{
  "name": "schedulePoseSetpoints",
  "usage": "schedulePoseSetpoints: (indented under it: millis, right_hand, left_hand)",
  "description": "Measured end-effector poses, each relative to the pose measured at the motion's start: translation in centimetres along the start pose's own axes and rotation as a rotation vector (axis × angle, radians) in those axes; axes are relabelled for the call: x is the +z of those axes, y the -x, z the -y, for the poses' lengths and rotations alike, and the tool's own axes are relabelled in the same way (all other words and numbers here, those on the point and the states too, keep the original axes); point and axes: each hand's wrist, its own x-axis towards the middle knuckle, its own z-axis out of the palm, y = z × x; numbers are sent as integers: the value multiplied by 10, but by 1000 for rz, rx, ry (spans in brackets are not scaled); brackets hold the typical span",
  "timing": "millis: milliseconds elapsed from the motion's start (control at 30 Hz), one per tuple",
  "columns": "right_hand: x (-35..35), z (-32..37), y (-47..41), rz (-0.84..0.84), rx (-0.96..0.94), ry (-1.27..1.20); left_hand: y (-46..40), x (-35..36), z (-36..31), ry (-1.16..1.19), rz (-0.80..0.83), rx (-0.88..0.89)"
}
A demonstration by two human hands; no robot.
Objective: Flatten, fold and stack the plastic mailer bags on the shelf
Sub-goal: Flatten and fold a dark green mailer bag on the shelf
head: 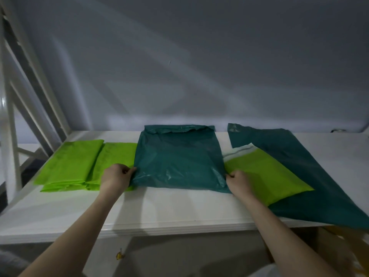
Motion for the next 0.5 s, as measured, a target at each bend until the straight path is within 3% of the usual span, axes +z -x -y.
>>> schedulePoseSetpoints:
  millis: [233, 500]
  right_hand:
    - [-7, -8, -4, -24, -3, -3]
    - [-25, -11, 9, 77, 1, 87]
  left_hand:
    - [-4, 4, 1, 12, -14, 23]
    - [5, -18, 10, -97, 216, 28]
